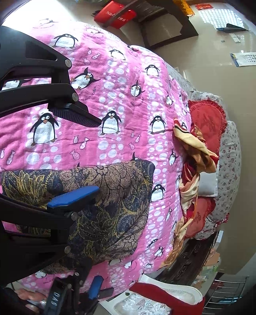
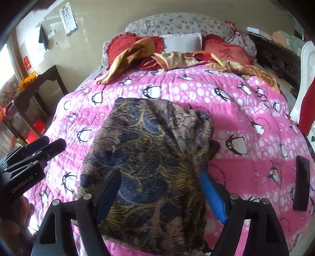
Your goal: Fold small clothes
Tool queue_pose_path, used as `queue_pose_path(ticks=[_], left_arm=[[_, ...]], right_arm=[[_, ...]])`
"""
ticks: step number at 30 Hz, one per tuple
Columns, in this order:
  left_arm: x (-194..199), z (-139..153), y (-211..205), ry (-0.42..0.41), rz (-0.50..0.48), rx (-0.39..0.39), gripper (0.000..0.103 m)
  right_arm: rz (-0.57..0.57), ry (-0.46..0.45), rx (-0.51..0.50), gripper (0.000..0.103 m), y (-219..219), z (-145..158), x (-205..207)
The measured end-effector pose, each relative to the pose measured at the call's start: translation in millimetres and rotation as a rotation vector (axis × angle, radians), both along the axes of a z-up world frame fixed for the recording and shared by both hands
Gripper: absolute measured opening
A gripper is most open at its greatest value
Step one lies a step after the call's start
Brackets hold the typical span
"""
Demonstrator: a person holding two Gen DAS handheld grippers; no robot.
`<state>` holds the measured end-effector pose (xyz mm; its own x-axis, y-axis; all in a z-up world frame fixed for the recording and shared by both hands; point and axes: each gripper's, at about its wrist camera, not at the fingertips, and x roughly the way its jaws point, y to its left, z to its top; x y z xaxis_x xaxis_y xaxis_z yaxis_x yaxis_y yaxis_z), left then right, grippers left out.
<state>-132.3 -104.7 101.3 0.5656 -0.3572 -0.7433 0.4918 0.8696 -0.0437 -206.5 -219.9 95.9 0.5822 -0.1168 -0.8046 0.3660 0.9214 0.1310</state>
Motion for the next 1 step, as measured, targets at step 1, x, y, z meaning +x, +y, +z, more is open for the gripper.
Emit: queue_pose_path(ticks=[1], left_arm=[[6.7,-4.8,1.4,0.023,0.01,0.011,0.062]], right_arm=[[-0.009,0.0,-0.002,0.08,-9.0,-1.2,-1.0]])
